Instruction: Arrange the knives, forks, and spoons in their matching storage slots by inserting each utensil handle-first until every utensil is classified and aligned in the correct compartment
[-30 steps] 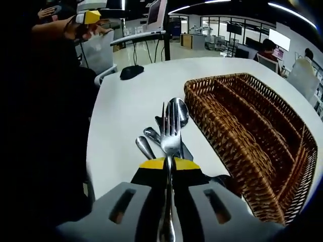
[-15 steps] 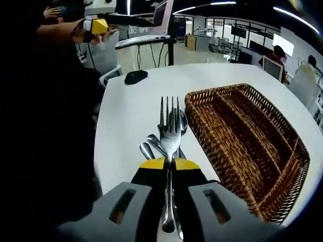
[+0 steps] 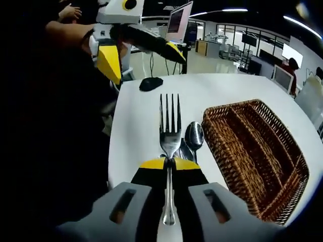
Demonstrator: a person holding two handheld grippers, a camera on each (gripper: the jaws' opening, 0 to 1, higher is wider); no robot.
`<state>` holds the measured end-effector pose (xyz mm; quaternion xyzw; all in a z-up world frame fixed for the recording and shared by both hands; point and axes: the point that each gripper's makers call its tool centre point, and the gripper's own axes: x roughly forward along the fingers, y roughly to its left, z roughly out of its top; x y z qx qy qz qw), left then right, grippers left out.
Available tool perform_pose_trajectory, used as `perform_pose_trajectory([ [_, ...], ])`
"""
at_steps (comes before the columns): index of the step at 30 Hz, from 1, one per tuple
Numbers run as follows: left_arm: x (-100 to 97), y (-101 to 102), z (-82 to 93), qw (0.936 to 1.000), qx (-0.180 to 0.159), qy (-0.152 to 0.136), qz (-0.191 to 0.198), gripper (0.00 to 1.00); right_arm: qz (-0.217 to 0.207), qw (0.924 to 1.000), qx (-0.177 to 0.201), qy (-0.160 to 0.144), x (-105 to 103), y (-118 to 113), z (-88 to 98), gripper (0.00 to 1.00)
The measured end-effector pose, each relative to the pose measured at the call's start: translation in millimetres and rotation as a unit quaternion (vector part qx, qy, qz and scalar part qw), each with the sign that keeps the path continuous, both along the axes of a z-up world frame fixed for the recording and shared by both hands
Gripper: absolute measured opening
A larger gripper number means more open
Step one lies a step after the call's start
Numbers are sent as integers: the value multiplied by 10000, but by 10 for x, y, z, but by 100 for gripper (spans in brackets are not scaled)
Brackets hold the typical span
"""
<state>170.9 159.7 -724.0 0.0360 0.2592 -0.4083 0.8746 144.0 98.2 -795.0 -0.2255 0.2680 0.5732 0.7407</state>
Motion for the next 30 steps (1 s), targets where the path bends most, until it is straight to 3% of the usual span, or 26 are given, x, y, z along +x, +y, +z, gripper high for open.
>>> perform_pose_trajectory([
  [2,-33,-79,-39,9995,-119,286,66,53,46,10000,33,-14,-24,23,26,2],
  [5,-42,-118,-50,9996,19,271,9,42,100,9999,30,-43,-45,42,55,2],
  [10,-88,-165,-18,9989,-142,447,-55,30,162,9998,101,-69,-61,96,111,2],
  [17,-130,-153,-86,9985,35,528,-130,15,226,9996,157,-113,-57,153,148,2],
  [19,-157,-157,-116,9979,64,619,-170,12,243,9995,175,-122,-56,162,156,2],
  [21,-273,-201,-192,9938,85,1061,-322,7,303,9992,151,-202,-64,173,162,2],
  [25,-277,-251,-202,9943,175,1012,-294,5,329,9991,197,-202,-75,204,183,2],
  [30,-275,-185,-217,9914,135,1301,-26,2,278,9991,249,-214,-67,189,227,2],
])
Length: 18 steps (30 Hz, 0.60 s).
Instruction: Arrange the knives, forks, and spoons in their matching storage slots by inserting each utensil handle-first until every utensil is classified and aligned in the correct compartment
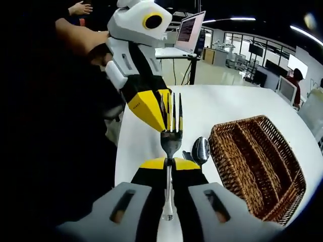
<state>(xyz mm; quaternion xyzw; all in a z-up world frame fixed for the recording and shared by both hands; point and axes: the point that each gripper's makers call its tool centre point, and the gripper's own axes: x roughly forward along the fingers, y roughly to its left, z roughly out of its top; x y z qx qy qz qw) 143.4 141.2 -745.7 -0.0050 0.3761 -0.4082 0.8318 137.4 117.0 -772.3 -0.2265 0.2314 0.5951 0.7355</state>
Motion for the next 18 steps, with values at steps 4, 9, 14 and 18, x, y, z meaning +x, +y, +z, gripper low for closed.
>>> perform_pose_trajectory([
  [4,18,12,37,10000,-49,-39,62,1,47,10000,84,-21,-8,17,27,2],
  [9,60,26,113,9997,-140,-152,154,0,-31,9994,328,139,-7,24,85,3],
  [14,59,-5,143,9995,-257,-206,-23,2,-42,9996,262,75,25,12,85,1],
  [18,109,-44,223,9982,-439,-409,15,15,3,9998,176,18,36,5,101,1],
])
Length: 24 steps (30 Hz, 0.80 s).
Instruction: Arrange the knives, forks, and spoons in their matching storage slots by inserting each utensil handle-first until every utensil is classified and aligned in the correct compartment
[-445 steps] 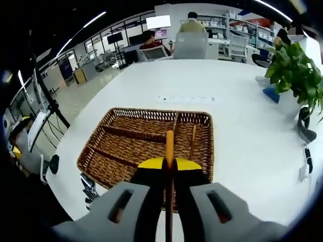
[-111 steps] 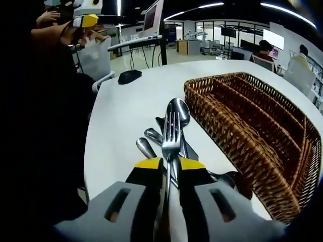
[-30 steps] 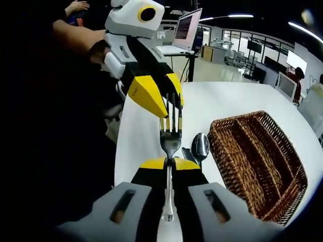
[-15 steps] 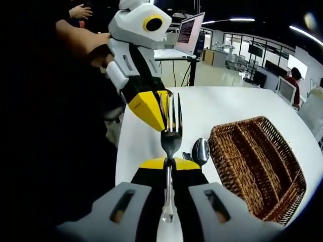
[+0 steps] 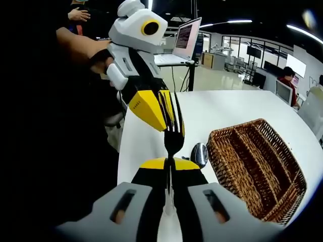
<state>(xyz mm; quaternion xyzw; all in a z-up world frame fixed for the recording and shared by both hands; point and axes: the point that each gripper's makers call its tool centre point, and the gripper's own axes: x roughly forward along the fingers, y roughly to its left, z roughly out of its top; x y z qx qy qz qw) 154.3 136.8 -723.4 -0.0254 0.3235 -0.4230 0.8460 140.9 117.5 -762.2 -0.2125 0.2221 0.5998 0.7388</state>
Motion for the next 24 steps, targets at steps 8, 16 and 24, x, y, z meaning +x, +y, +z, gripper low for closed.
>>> perform_pose_trajectory([
  [8,46,61,12,9994,274,-127,184,1,110,9999,67,-71,-56,54,108,2],
  [16,84,133,74,9921,-508,605,971,0,42,9984,-204,-529,14,-11,30,4],
  [24,113,188,67,9859,-810,834,1202,0,-25,9969,-29,-789,40,22,125,4],
])
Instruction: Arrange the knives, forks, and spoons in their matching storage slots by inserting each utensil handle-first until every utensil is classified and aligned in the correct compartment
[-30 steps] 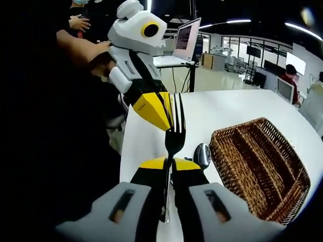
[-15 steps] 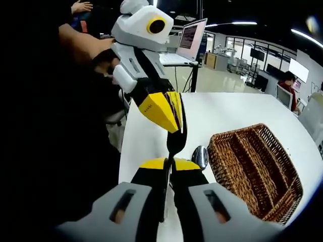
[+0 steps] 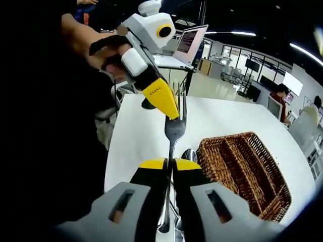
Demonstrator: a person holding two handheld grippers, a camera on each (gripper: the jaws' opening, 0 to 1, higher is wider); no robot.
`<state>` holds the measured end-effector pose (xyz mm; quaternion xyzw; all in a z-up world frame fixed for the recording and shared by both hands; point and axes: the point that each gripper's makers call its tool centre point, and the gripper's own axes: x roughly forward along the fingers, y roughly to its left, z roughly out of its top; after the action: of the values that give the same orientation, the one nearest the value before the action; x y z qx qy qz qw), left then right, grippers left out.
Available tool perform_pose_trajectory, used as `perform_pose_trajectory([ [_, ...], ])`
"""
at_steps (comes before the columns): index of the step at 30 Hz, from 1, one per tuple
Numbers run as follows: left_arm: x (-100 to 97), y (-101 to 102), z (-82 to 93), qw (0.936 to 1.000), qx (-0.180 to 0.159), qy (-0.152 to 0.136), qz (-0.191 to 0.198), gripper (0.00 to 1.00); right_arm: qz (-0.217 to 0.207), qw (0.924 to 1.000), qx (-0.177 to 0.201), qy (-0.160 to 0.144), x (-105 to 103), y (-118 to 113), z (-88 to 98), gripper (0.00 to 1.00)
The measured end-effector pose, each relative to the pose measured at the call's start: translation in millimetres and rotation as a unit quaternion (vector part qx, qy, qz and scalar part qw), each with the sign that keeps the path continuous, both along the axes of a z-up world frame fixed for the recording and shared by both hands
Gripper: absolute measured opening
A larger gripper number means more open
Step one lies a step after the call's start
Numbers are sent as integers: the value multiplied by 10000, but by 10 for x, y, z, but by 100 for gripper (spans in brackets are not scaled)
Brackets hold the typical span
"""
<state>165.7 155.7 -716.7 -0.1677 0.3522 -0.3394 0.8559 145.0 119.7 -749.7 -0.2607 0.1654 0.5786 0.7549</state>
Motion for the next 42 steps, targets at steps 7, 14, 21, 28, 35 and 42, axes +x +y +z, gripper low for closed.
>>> perform_pose_trajectory([
  [7,22,-10,67,9995,-236,-183,-75,1,-138,9995,57,269,57,-9,90,1],
  [14,35,-40,105,9897,307,-1239,-649,31,-191,9991,-8,381,143,-99,202,1],
  [21,157,92,216,9622,1194,-2335,-737,79,-33,9986,-496,171,207,-250,171,1],
  [28,239,336,390,9593,1053,-2595,-362,99,-153,9974,-701,46,356,-462,241,1],
  [35,250,619,568,9515,1199,-2822,-241,99,-52,9955,-913,-232,494,-617,439,1],
  [42,258,780,686,9496,1250,-2873,-118,99,128,9937,-1026,-438,563,-602,671,1],
])
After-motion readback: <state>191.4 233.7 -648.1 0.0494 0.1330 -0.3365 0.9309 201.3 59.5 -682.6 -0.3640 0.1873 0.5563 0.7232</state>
